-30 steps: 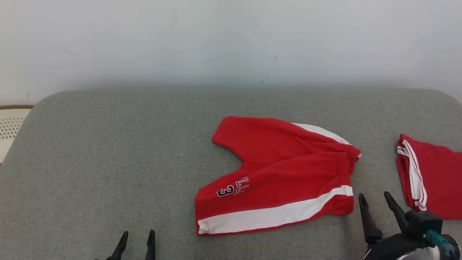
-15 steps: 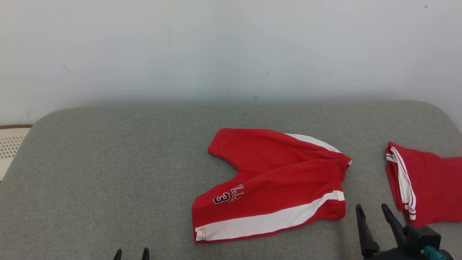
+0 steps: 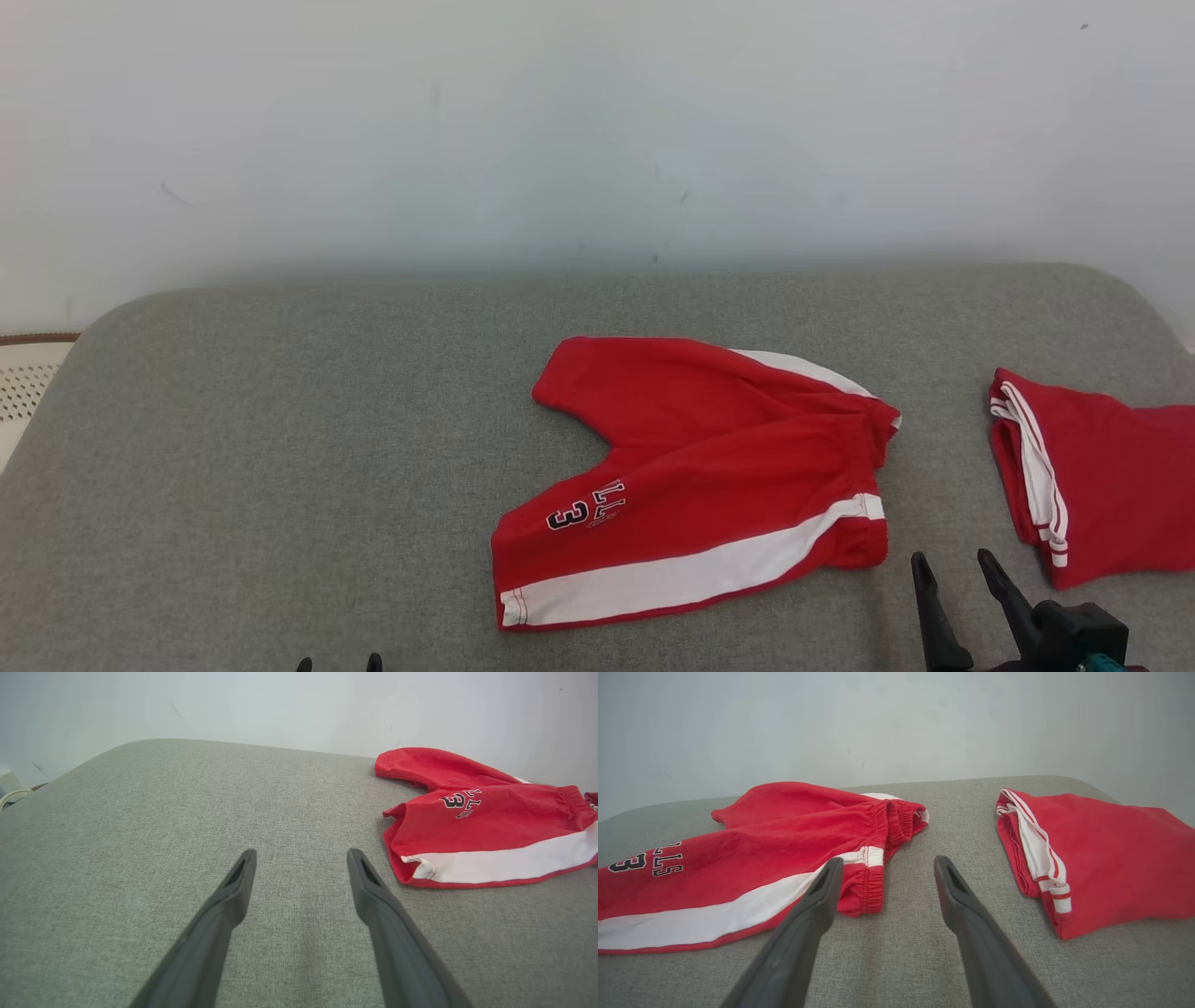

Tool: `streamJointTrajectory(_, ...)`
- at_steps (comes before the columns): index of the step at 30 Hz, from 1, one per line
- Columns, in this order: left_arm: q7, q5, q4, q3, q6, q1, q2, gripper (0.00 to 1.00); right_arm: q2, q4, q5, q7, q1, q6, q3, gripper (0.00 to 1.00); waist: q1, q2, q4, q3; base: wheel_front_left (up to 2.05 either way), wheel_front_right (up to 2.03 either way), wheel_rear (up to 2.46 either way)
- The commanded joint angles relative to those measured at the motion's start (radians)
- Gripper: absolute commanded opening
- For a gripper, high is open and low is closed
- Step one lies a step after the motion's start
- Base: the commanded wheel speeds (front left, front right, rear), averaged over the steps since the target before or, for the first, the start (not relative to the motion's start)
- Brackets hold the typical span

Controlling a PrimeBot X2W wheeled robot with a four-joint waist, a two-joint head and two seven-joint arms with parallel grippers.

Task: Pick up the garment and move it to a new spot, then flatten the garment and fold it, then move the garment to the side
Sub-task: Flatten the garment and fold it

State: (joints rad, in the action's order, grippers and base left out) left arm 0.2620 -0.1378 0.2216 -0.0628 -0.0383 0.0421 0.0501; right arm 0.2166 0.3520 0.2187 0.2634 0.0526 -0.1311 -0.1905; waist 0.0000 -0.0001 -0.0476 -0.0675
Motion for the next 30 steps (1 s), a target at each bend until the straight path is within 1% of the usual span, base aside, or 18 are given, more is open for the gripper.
streamJointTrajectory(1,0.004,0.0,-0.002,0.0,-0.003,0.012,0.001,1.0,0.0,0.004,-0.006,0.001,0.006,0.001,0.0,1.0,0.0,0.0001,0.0,0.002,0.0,0.0,0.0)
streamJointTrajectory(8,0.004,-0.033,0.004,-0.01,0.003,0.007,0.001,1.0,-0.003,0.004,0.005,0.001,0.011,0.001,0.004,1.0,0.0,0.0001,-0.003,0.01,0.0,0.0,0.0)
streamJointTrajectory(16,0.004,-0.061,0.023,-0.062,0.02,-0.021,0.001,1.0,-0.005,0.002,0.011,0.001,0.027,0.001,-0.007,1.0,0.0,0.0001,-0.018,0.044,0.0,0.0,0.0)
streamJointTrajectory(23,0.004,-0.089,0.089,-0.134,0.056,-0.085,0.001,1.0,-0.015,0.004,0.022,0.001,0.05,0.001,-0.02,1.0,0.0,0.0001,-0.042,0.088,0.0,0.0,0.0)
streamJointTrajectory(30,0.004,-0.132,0.154,-0.194,0.085,-0.173,0.001,1.0,-0.008,-0.003,0.035,0.001,0.075,0.001,-0.03,1.0,0.0,0.0001,-0.077,0.139,0.0,0.0,0.0)
